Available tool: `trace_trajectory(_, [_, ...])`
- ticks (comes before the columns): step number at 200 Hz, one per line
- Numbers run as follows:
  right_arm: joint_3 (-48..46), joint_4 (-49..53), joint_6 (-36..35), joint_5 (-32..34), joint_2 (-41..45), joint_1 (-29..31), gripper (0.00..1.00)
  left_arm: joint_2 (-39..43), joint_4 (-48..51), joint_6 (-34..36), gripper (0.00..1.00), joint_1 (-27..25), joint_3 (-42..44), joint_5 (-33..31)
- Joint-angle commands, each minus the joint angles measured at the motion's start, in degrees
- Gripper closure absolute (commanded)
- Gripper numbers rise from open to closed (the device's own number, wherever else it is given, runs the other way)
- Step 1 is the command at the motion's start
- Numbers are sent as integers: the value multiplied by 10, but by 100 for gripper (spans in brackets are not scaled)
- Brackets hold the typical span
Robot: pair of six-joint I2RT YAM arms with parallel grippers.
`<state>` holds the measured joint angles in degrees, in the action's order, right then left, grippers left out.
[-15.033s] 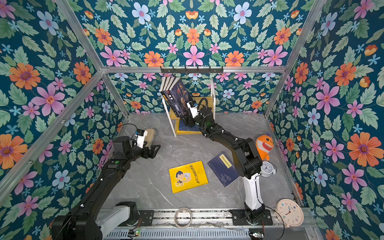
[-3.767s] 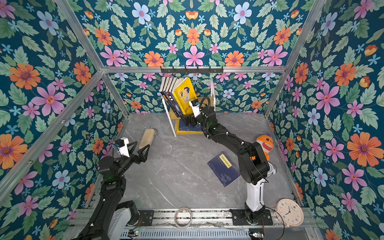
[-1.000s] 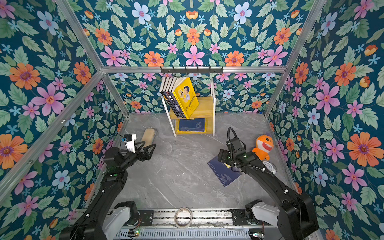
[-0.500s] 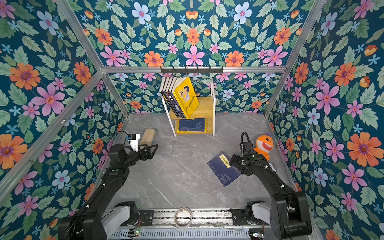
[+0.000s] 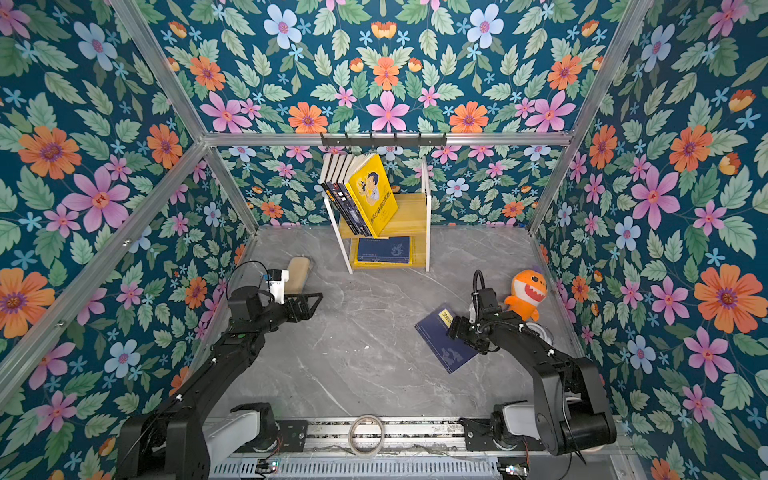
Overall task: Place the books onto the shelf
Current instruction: 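Move the right gripper down to the dark blue book's edge, then close the right gripper on the dark blue book's raised edge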
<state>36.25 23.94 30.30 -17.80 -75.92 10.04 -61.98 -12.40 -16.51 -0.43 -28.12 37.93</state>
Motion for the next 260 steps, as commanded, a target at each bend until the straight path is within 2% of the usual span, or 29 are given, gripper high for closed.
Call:
trace_trajectory(1, [0,-20,26,-17,-19,26,21,-9,-10,21,0,-9,-10,-4])
trace_trajectory(36, [20,-7,65,5,-47,46,21,-20,5,40,0,-20,-23,-9])
trace_trajectory(75, [19,117,134,87,22,45,18,-37,14,56,0,-38,-38,-7])
trace_trajectory(112, [-12,169,160,74,43,17,17,-49,16,68,0,-54,-46,-5])
trace_trajectory(143, [-39,133,170,67,48,9,17,-58,23,95,0,-71,-50,-10])
trace_trajectory(192, [-12,48,117,53,12,9,18,-73,42,107,0,-111,-54,-11])
trace_trajectory(230, [38,3,83,68,-40,23,18,-80,-18,27,0,-119,-21,-36])
trace_trajectory(260, [67,-41,74,73,-74,61,18,-74,-21,22,1,-122,-4,-41])
